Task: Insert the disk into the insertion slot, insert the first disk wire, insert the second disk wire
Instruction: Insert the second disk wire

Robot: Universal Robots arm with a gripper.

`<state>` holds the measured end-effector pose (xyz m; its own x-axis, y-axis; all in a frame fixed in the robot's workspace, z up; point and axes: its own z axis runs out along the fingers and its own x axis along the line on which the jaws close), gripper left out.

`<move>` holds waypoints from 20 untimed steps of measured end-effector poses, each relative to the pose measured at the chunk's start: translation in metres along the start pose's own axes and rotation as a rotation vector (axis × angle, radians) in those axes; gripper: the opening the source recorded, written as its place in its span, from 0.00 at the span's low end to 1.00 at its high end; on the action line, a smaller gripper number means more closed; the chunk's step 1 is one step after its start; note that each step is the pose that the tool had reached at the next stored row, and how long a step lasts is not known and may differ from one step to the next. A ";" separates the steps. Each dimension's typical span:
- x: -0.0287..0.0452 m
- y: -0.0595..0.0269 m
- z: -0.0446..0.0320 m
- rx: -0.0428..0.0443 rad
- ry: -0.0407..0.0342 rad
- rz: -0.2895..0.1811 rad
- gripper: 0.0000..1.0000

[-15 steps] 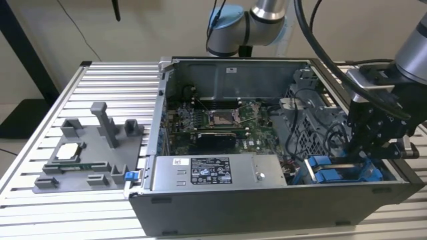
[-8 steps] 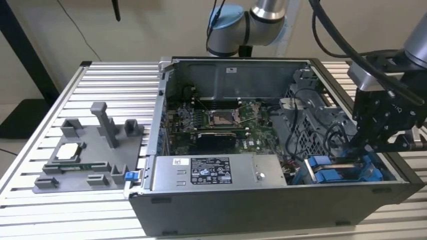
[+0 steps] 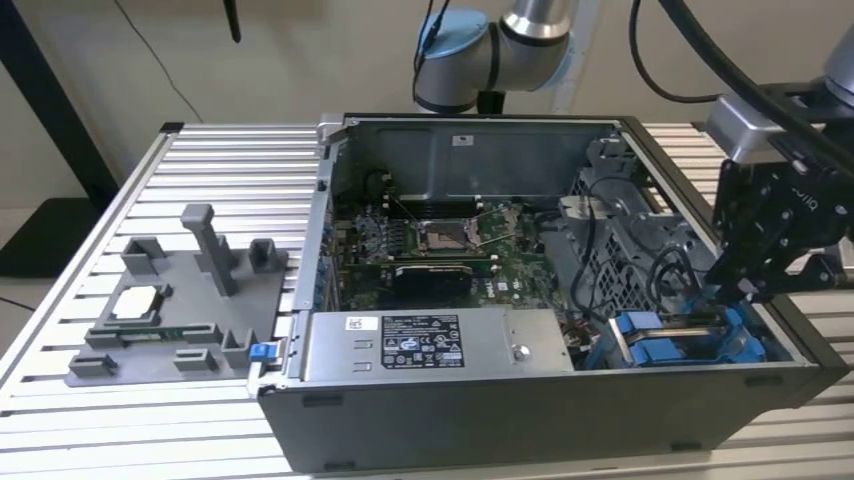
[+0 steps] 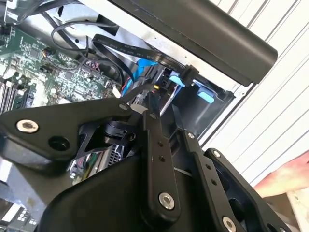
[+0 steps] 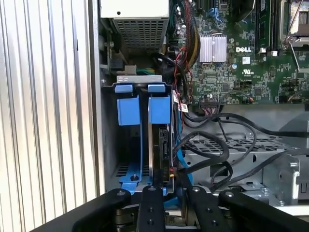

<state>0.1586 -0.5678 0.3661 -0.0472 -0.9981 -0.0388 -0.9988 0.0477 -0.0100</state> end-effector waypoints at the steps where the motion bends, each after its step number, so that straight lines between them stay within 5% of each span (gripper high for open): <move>1: 0.0000 0.0000 -0.0010 0.0000 0.0000 0.000 1.00; 11: -0.0002 -0.0007 -0.0043 0.0000 0.0002 0.000 1.00; 20: -0.0006 -0.0192 -0.0040 -0.0003 0.0000 0.000 1.00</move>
<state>0.1777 -0.5682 0.3703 -0.0472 -0.9981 -0.0388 -0.9988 0.0476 -0.0097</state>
